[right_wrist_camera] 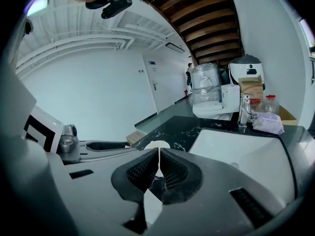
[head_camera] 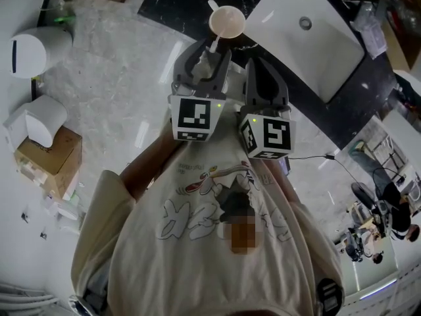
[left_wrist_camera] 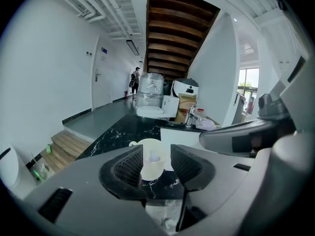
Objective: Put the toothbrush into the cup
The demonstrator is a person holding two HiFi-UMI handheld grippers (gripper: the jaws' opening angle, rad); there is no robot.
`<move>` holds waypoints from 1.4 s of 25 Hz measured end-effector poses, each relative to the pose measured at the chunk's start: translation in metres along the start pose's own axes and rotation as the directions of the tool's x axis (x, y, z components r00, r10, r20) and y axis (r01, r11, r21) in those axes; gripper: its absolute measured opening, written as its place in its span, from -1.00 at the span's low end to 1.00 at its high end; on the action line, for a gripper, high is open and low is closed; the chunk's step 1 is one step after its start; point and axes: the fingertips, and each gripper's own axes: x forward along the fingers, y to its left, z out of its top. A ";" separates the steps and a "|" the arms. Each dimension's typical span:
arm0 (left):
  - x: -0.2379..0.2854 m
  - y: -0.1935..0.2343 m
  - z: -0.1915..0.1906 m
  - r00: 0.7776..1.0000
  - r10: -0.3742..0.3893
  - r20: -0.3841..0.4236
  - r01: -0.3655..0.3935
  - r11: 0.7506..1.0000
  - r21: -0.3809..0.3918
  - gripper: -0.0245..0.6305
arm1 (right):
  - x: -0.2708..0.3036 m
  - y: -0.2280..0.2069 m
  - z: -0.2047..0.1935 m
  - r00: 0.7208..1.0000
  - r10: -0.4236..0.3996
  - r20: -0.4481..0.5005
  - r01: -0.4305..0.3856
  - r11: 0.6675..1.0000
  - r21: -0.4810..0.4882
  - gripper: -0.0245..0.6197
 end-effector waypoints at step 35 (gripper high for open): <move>-0.099 -0.115 0.029 0.963 0.222 0.152 -0.227 0.974 0.016 -0.88 | -0.112 -0.027 0.009 0.959 0.239 0.156 -0.226 0.970 -0.092 -0.85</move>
